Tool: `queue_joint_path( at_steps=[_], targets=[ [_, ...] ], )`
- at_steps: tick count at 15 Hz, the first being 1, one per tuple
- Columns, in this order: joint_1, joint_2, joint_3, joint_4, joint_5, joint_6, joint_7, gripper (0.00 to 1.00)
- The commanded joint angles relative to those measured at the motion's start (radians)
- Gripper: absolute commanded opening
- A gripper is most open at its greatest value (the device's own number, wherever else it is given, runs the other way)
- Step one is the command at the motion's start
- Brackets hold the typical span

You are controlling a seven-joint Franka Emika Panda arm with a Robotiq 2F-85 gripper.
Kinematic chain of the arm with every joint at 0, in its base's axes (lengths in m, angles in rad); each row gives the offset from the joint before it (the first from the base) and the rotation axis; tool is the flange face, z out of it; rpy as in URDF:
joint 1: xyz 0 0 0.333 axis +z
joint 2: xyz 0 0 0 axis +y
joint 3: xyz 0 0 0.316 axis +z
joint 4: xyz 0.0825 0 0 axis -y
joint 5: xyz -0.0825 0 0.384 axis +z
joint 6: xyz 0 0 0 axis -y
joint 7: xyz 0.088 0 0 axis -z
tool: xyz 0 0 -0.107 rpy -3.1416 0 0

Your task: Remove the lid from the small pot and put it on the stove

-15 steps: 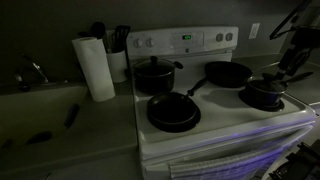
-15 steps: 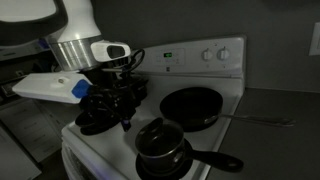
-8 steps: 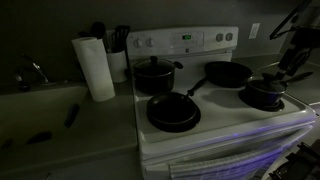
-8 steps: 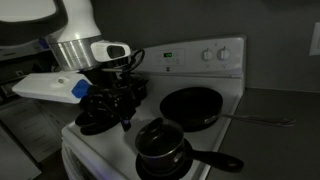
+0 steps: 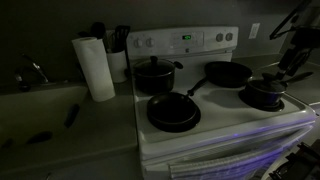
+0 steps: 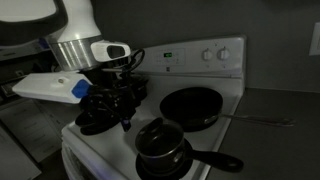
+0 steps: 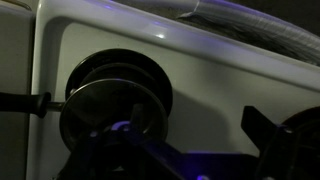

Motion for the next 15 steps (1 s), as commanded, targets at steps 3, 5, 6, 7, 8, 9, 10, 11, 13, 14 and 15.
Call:
queue_joint_path(
  at_steps=[3, 5, 6, 7, 8, 9, 10, 11, 13, 14, 15],
  targets=[
    [-0.047, 0.11, -0.032, 0.118, -0.02, 0.014, -0.021, 1.0],
    [-0.063, 0.179, -0.042, 0.211, -0.043, 0.023, -0.022, 1.0],
    [-0.051, 0.071, -0.024, 0.109, -0.023, 0.018, -0.004, 1.0],
    [-0.056, 0.093, -0.029, 0.138, -0.024, 0.016, -0.006, 1.0],
    [-0.056, 0.097, -0.028, 0.139, -0.023, 0.016, -0.006, 1.0],
    [-0.055, 0.094, -0.027, 0.134, -0.023, 0.016, -0.006, 1.0],
    [-0.054, 0.089, -0.024, 0.128, -0.024, 0.016, -0.005, 1.0],
    [-0.053, 0.085, -0.022, 0.126, -0.024, 0.016, -0.005, 1.0],
    [-0.053, 0.083, -0.022, 0.124, -0.024, 0.016, -0.005, 1.0],
    [-0.053, 0.083, -0.022, 0.124, -0.024, 0.016, -0.005, 1.0],
    [-0.053, 0.083, -0.022, 0.123, -0.024, 0.016, -0.005, 1.0]
  ],
)
